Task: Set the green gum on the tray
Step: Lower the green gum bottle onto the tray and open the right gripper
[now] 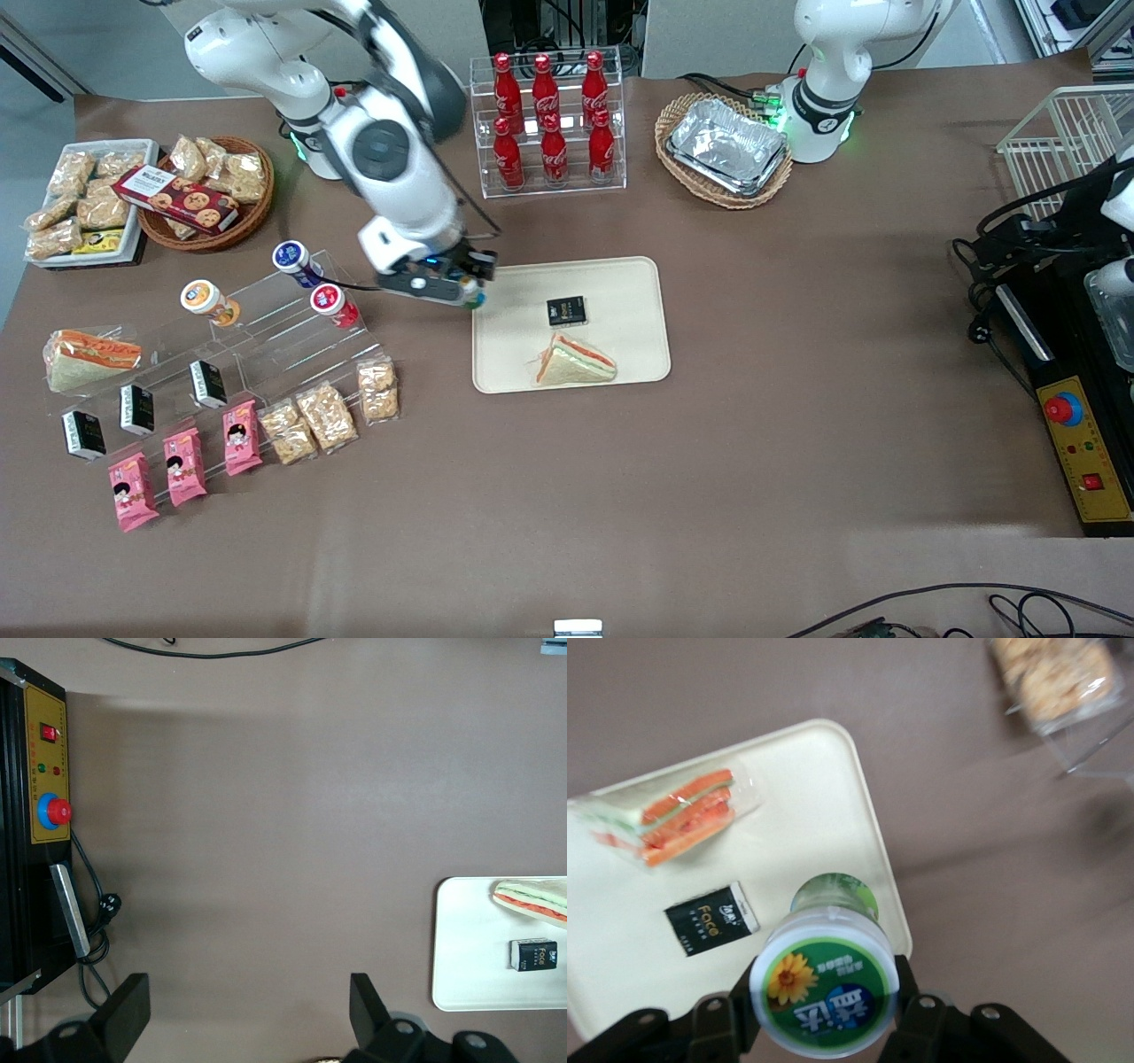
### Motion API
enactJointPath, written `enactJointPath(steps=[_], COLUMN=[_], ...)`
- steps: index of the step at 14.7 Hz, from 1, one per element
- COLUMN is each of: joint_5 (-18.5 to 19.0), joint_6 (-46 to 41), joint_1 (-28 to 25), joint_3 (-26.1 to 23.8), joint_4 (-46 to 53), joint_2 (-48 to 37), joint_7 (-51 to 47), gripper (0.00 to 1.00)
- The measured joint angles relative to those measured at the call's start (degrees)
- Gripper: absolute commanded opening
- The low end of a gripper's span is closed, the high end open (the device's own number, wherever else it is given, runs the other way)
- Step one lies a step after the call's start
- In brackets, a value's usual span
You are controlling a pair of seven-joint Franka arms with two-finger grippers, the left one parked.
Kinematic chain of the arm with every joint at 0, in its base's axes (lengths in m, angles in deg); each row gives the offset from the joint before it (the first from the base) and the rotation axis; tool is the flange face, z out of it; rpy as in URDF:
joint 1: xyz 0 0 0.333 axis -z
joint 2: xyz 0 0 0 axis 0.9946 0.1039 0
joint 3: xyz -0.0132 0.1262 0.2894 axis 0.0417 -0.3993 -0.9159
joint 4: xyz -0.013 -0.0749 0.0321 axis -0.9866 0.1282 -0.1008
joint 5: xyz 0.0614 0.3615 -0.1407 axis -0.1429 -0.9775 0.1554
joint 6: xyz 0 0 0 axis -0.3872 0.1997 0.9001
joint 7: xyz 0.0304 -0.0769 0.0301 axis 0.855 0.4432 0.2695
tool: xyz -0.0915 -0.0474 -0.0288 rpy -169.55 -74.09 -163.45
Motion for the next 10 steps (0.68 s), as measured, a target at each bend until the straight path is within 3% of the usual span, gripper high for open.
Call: enactJointPath(steps=[3,10], joint_5=[1.4,1.4], joint_6=[5.6,16.3], joint_1=[-3.6,-6.1], joint_3=[0.0,0.0], joint_4=[-1.4,-6.2], joint_2=[5.3,10.9], joint_7=[-4.0,-4.2], gripper=[0.41,0.41])
